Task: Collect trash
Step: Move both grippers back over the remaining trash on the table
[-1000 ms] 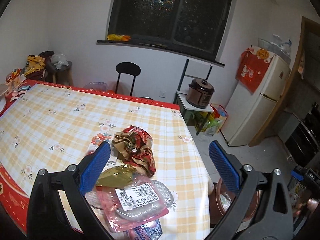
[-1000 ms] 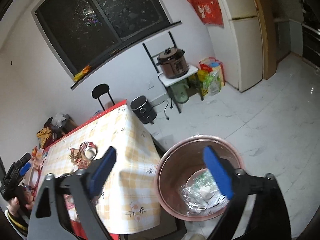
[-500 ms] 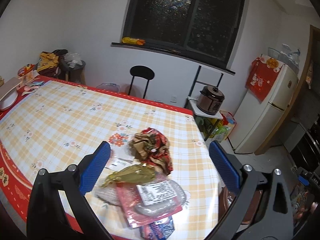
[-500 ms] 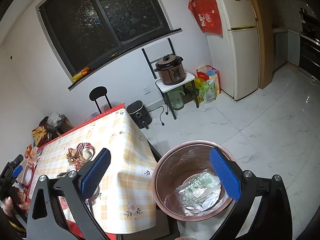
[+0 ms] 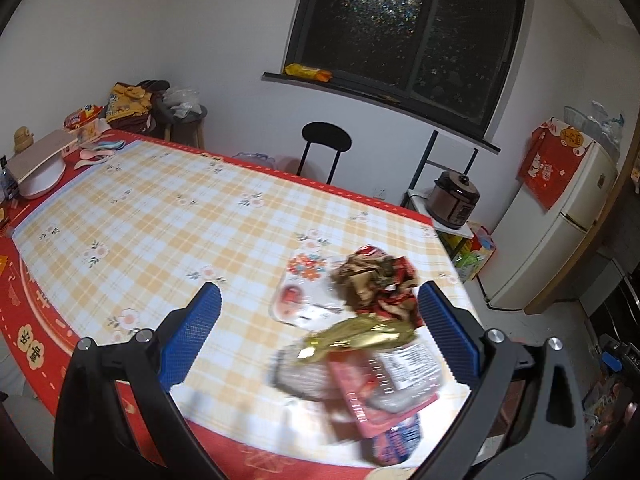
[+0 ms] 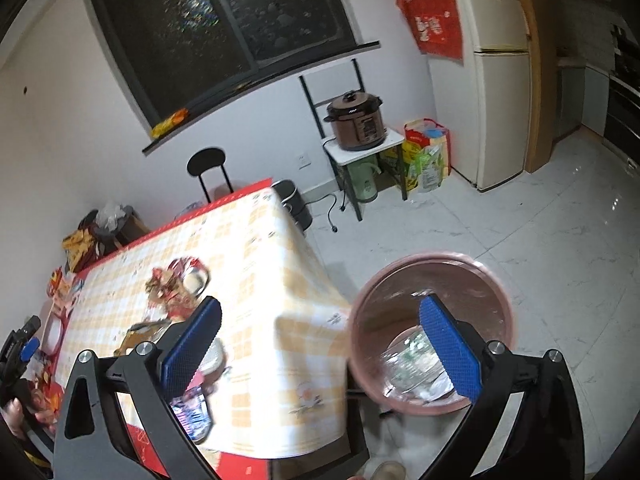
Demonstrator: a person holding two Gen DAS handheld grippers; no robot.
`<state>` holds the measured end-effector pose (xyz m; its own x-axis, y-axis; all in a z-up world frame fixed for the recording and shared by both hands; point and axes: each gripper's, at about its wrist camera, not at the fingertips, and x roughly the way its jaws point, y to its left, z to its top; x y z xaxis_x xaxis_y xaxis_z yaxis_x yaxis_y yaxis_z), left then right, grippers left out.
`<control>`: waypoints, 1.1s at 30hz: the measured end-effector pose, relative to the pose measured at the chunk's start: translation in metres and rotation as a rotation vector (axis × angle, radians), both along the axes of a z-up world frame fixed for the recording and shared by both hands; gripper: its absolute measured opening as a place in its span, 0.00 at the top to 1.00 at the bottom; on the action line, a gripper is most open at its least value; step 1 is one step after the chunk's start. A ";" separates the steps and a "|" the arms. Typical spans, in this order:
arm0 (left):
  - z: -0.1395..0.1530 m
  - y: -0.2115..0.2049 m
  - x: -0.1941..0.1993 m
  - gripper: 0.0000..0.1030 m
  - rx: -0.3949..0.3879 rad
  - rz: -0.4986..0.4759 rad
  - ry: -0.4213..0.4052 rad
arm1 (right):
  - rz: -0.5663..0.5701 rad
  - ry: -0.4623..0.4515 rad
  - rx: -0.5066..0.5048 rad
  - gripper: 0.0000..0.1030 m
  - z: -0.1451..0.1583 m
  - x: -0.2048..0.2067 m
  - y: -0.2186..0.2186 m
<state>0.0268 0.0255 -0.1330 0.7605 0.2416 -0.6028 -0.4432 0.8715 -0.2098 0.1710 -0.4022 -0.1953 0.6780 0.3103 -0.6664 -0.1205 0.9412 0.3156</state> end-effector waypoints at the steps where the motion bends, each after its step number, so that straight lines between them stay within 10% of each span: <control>1: -0.002 0.009 -0.003 0.06 -0.004 0.000 0.003 | 0.010 0.005 -0.004 0.05 0.000 -0.001 0.010; 17: -0.040 0.134 -0.021 0.06 -0.027 -0.062 0.029 | 0.236 0.079 -0.157 0.05 -0.010 -0.043 0.222; 33: -0.075 0.219 -0.031 0.06 -0.064 -0.059 0.076 | 0.351 0.142 -0.428 0.05 -0.080 -0.059 0.320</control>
